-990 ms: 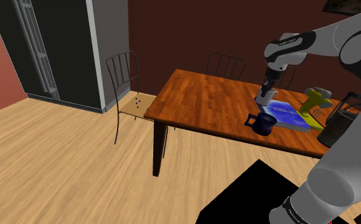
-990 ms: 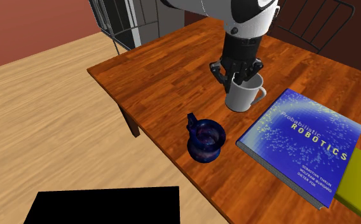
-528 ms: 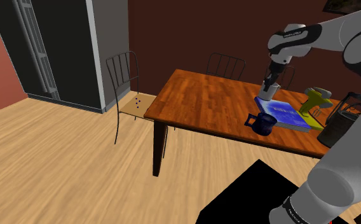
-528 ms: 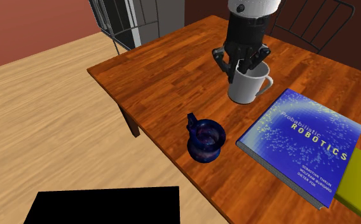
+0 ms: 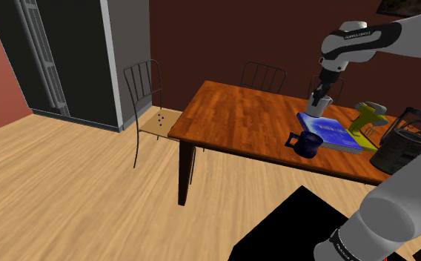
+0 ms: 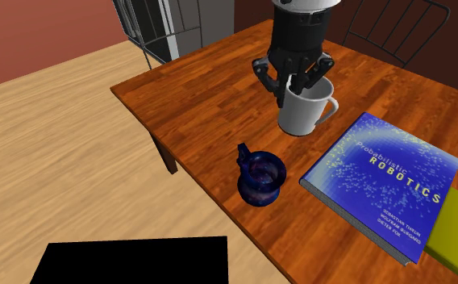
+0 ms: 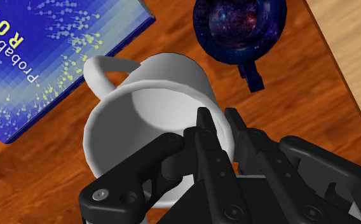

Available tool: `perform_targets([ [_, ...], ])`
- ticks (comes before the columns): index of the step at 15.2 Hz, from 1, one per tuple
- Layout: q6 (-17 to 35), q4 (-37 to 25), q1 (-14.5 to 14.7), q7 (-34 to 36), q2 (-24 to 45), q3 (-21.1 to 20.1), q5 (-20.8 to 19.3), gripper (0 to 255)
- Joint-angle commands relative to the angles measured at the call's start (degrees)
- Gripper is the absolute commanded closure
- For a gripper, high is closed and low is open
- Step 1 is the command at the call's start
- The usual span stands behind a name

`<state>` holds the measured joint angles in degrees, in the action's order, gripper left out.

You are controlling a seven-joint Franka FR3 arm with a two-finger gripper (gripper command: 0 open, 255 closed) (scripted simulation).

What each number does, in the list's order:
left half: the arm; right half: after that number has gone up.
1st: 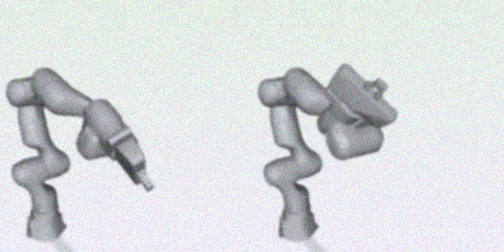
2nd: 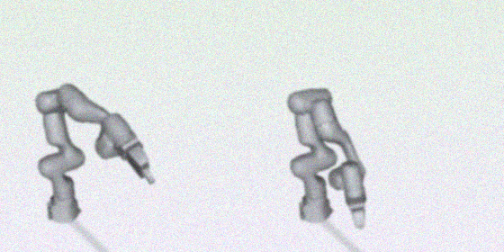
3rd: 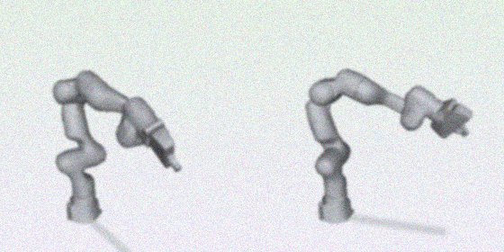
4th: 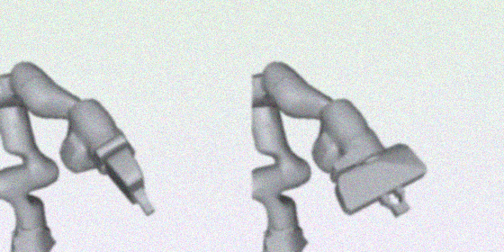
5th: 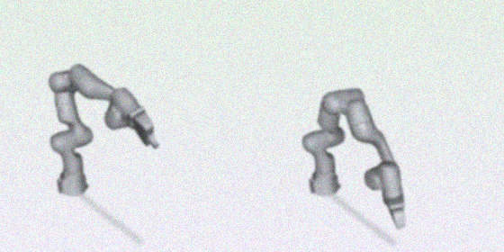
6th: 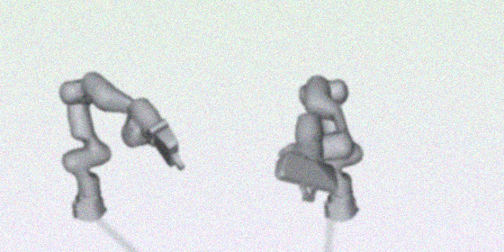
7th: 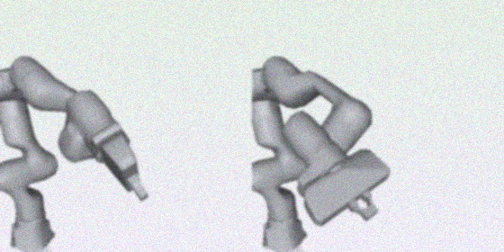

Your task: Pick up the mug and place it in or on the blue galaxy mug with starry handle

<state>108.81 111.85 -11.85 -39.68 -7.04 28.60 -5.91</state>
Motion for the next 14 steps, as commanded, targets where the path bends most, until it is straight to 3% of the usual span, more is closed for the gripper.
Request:
perform_targets([
  [1, -1.14, 4.14, 0.30, 2.69, -5.67, -1.41, -2.71, 255],
  [7, -4.62, 14.17, -0.66, 8.36, -19.20, -6.11, -6.94, 255],
  [14, 0.79, 19.26, -0.98, 8.68, -18.87, -5.42, -7.45, 255],
])
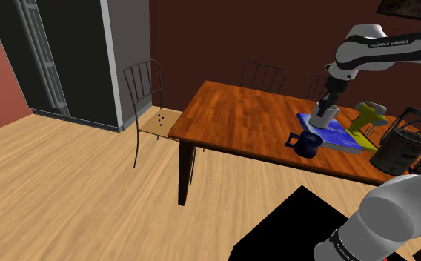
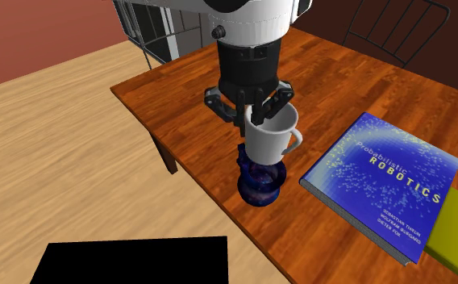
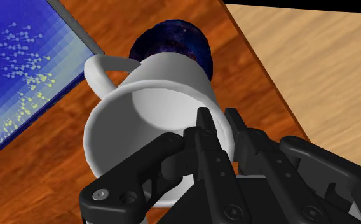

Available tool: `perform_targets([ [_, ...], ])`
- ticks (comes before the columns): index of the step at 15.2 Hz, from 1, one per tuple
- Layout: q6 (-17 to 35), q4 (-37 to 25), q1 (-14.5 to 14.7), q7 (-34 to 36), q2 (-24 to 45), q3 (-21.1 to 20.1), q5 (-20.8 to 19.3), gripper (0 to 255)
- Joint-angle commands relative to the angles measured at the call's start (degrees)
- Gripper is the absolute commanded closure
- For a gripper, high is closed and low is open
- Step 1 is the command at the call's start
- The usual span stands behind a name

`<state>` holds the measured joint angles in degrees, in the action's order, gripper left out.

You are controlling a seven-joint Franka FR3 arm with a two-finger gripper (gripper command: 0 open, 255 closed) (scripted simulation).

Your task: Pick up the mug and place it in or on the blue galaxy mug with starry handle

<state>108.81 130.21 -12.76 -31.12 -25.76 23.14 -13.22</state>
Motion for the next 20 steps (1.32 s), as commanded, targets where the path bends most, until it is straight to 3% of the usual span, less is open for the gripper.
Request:
perform_targets([
  [1, 1.57, 1.58, -0.10, 0.16, -0.05, 0.16, -0.20, 255],
  [11, 10.08, 8.13, -0.32, 0.44, 1.93, 1.57, -0.83, 255],
  [19, 10.08, 8.13, -0.32, 0.44, 1.93, 1.56, -0.83, 255],
  [20, 10.08, 8.12, -0.32, 0.44, 1.94, 1.56, -0.83, 0],
])
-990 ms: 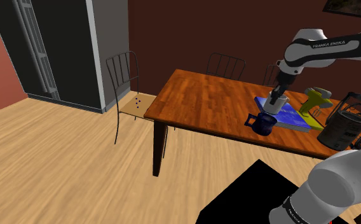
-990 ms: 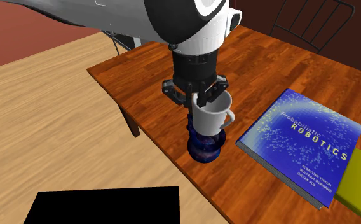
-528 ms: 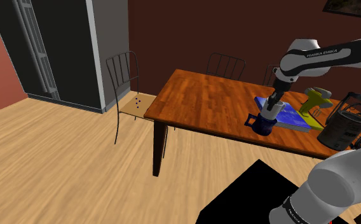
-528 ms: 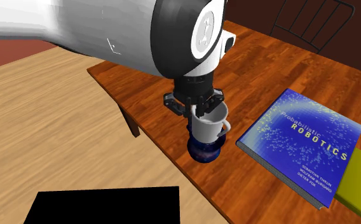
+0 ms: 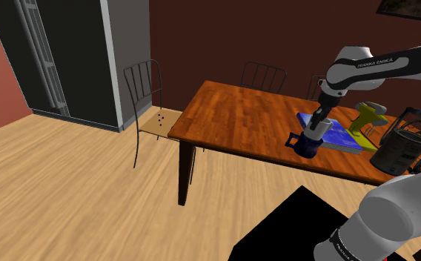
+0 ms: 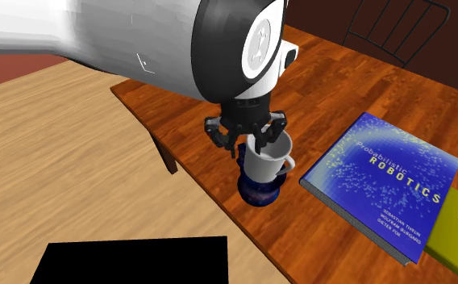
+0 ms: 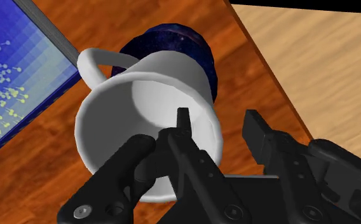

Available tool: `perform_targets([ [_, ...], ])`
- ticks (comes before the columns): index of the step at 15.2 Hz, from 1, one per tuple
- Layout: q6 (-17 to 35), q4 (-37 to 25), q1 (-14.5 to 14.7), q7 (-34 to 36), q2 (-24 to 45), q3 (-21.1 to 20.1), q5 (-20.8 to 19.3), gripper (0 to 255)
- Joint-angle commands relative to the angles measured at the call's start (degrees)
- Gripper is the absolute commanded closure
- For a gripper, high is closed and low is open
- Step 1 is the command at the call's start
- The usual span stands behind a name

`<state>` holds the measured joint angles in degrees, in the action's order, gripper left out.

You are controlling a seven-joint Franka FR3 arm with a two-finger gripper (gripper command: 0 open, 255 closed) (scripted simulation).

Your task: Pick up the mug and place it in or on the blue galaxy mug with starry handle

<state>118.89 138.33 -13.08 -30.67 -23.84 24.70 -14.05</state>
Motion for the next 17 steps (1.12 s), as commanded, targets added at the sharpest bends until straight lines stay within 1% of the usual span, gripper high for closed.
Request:
perform_targets([
  [1, 0.00, 0.01, 0.00, 0.00, 0.01, 0.00, 0.00, 0],
  [5, 0.00, 0.01, 0.00, 0.01, 0.01, 0.00, 0.00, 0],
  [9, -7.75, -5.37, 0.19, 0.11, -2.35, -1.56, 0.47, 0],
  [17, -7.75, -5.37, 0.19, 0.11, -2.35, -1.56, 0.47, 0],
])
